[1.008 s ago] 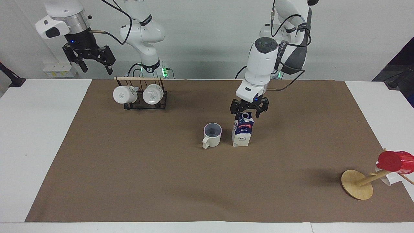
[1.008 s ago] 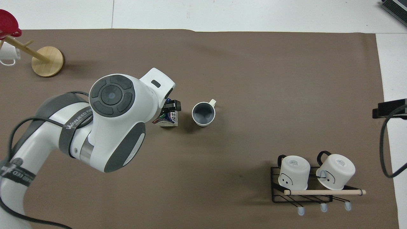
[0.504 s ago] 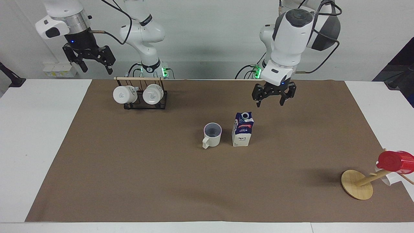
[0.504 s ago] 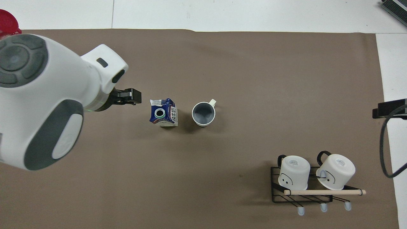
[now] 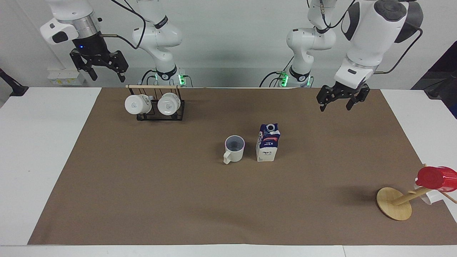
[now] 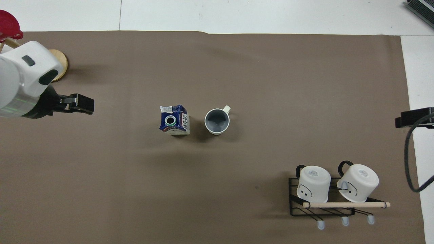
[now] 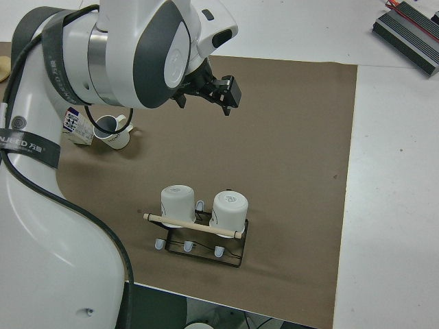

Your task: Place cup and milk on table

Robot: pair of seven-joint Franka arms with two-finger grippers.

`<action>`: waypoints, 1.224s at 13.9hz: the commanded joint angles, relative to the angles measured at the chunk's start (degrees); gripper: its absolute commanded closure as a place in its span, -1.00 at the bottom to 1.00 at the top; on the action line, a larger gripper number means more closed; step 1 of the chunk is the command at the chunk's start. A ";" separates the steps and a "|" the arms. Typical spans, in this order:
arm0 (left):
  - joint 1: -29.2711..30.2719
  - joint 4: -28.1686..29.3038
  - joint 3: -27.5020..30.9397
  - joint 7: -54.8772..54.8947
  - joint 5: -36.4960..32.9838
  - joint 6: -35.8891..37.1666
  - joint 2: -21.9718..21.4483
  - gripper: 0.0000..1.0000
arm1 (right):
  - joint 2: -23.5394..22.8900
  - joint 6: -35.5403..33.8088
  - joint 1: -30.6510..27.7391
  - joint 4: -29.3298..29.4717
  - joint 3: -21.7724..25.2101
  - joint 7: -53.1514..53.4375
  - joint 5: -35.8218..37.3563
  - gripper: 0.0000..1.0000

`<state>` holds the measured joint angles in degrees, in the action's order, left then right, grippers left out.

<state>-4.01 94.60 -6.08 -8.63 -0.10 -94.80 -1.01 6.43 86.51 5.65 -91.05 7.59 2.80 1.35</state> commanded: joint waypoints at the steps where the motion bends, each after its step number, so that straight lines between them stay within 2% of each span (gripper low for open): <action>1: 2.77 -2.05 -0.51 1.51 3.69 2.95 -0.74 -1.00 | 1.48 1.03 -0.03 -1.94 -0.03 -1.31 -0.11 -1.00; 9: 3.83 -3.64 0.19 1.42 2.65 7.35 -1.18 -1.00 | 1.48 0.94 -0.12 -2.02 -0.03 -1.31 -0.20 -1.00; 17: 3.83 -5.31 1.95 1.51 1.77 7.09 -1.18 -1.00 | 1.48 0.94 -0.20 -2.02 -0.03 -1.13 -0.29 -1.00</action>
<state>-0.94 90.18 -4.01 -7.81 2.09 -89.14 -2.09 6.56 86.51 5.66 -91.43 7.58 2.80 1.34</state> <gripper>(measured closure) 0.000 0.000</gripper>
